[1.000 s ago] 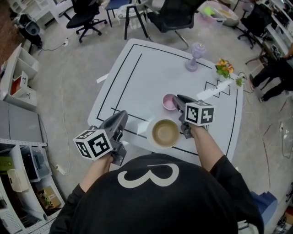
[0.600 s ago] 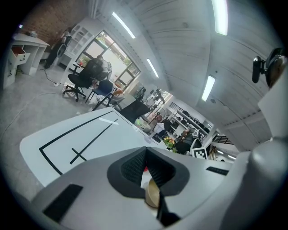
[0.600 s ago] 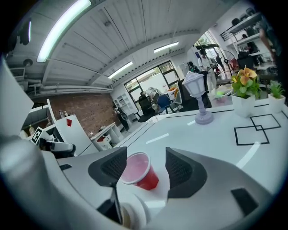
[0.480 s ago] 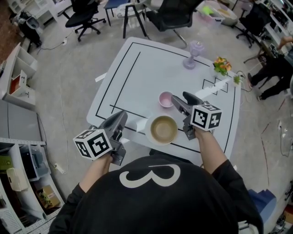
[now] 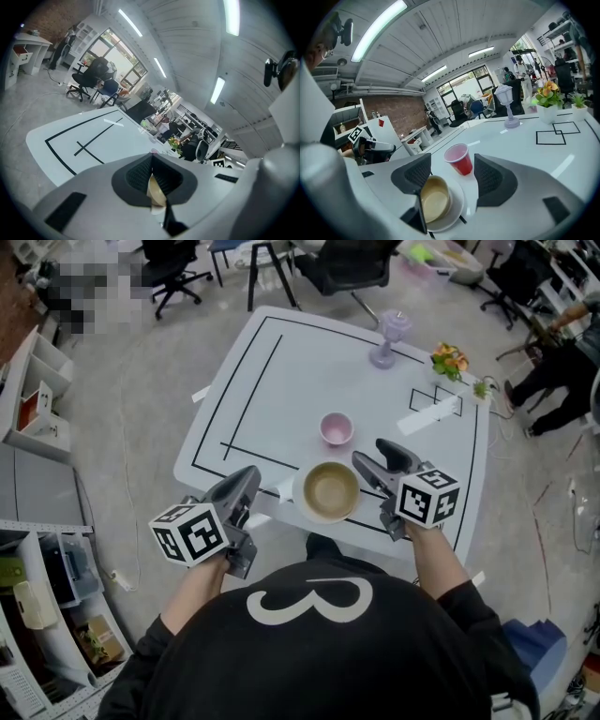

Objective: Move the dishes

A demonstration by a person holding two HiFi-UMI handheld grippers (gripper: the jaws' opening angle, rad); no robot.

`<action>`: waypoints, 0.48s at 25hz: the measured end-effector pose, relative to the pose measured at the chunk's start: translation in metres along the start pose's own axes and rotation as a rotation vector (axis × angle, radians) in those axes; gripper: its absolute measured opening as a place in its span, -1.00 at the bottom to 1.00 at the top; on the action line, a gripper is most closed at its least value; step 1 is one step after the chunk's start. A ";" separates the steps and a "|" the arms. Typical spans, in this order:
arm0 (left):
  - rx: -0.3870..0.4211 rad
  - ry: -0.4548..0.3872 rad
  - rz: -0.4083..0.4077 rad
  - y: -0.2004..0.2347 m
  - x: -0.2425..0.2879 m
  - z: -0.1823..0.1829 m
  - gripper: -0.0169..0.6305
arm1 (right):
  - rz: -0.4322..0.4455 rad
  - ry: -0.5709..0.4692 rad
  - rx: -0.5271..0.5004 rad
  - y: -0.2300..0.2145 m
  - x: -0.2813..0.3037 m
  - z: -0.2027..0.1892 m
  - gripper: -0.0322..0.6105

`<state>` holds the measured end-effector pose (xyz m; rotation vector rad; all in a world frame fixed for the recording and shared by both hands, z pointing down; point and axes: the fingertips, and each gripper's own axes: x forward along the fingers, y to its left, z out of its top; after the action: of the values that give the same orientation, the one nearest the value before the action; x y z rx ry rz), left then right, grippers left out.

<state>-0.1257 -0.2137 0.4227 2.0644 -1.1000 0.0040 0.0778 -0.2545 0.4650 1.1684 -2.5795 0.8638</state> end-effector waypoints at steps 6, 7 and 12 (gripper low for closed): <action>0.017 -0.016 -0.011 -0.008 -0.009 -0.004 -0.94 | 0.005 0.056 -0.017 0.007 -0.006 -0.028 -0.05; 0.015 -0.019 -0.009 -0.008 -0.011 -0.004 -0.94 | 0.006 0.067 -0.016 0.007 -0.006 -0.033 -0.05; -0.004 -0.018 0.005 -0.005 -0.016 -0.012 -0.94 | -0.002 0.142 -0.013 0.006 -0.002 -0.062 -0.08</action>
<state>-0.1280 -0.1927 0.4223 2.0617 -1.1152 -0.0143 0.0704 -0.2138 0.5121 1.0652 -2.4658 0.8939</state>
